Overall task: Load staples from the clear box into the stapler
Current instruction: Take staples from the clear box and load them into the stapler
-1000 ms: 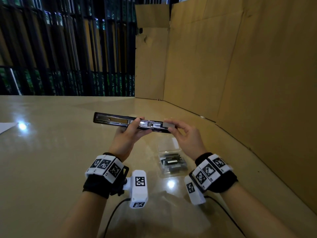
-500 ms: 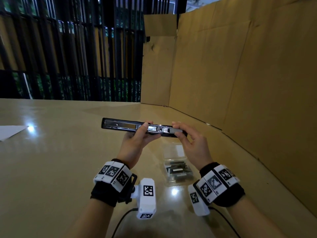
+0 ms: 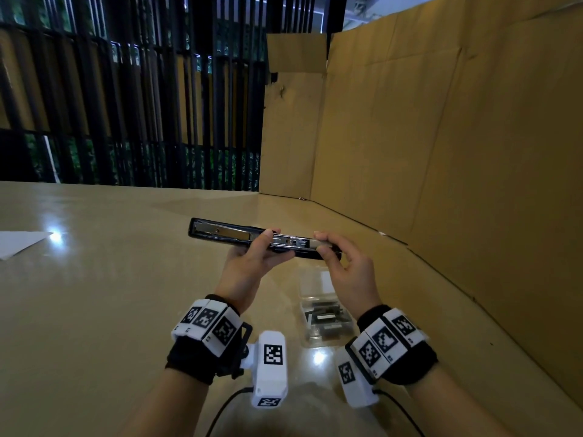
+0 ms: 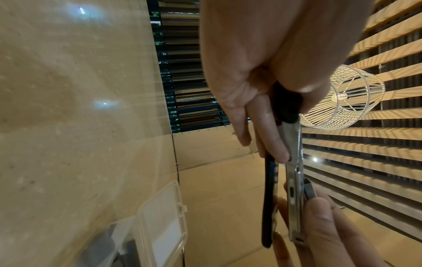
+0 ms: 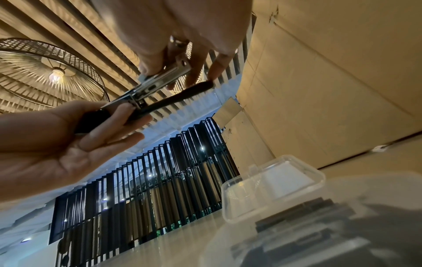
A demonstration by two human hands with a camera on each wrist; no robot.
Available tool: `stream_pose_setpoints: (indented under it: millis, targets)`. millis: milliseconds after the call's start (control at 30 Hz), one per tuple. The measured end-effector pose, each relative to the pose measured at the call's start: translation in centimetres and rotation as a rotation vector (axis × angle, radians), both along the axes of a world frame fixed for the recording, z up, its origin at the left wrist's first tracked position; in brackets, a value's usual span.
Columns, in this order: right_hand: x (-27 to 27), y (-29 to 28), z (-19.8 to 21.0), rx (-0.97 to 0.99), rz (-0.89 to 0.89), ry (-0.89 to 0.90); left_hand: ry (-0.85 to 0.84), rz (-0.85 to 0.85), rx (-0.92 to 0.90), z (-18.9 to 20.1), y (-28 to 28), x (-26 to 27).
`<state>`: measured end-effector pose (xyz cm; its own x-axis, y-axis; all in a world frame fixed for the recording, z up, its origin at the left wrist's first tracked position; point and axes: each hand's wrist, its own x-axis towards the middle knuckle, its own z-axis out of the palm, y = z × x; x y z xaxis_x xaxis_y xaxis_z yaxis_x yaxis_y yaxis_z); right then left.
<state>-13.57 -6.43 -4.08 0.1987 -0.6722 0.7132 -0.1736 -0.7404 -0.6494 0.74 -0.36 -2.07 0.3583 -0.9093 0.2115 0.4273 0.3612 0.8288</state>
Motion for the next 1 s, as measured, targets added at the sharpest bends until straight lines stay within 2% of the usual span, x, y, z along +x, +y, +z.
stream_pose_setpoints:
  millis: [167,367,567,667,733,800,1000]
  targets:
    - [0.2,0.0,0.0,-0.044,-0.015,-0.005,-0.021,0.004,-0.001,0.1,0.0,0.0]
    - [0.1,0.0,0.9,0.033,-0.022,0.083,-0.075,0.043,0.035,0.0,-0.2,0.3]
    - [-0.2,-0.3,1.0,0.052,-0.011,0.064,-0.055,0.044,0.027,-0.1,-0.3,0.2]
    - [-0.1,-0.2,0.4,-0.081,-0.048,0.137,-0.05,0.025,0.025,0.0,-0.1,0.1]
    - [0.0,-0.2,-0.1,-0.227,-0.075,0.264,-0.075,0.021,0.015,0.2,0.0,0.1]
    - [-0.1,-0.4,-0.3,-0.276,-0.101,0.356,-0.073,0.028,0.008,0.2,0.0,0.3]
    - [-1.1,-1.0,-0.4,-0.128,-0.078,0.312,-0.112,0.084,0.053,0.0,-0.1,1.0]
